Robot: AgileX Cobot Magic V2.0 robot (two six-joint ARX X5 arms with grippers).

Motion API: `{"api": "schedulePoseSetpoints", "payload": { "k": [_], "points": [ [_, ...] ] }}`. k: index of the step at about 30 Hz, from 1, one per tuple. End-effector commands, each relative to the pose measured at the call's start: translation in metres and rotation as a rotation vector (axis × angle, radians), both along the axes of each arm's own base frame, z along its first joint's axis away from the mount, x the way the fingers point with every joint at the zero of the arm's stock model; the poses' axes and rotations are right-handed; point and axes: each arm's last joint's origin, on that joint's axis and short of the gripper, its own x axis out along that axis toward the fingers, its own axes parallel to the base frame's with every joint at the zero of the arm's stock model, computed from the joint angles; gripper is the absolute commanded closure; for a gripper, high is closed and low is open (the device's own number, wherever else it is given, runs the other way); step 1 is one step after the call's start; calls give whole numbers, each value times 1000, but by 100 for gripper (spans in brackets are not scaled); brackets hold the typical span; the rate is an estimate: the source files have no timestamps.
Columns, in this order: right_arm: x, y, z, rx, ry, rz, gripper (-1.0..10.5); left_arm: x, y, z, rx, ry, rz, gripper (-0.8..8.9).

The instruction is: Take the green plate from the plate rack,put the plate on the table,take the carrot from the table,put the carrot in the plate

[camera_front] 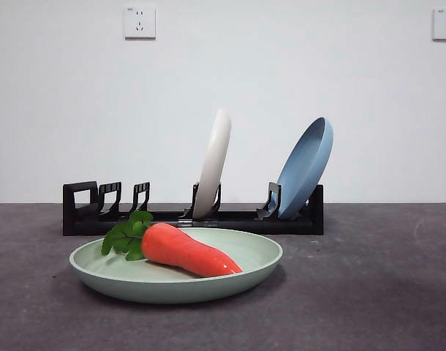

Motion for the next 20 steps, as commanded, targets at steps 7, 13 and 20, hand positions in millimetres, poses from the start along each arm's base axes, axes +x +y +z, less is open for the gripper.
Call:
{"api": "schedulePoseSetpoints", "payload": {
  "k": [7,13,20],
  "points": [
    [1,-1,-4,11,11,-24,946,0,0,-4,-5,9,4,816],
    [1,-1,-4,11,11,-24,946,0,0,-4,-5,9,3,816],
    [1,-1,-4,11,11,-24,946,0,0,-4,-5,9,4,816]
  ]
}}
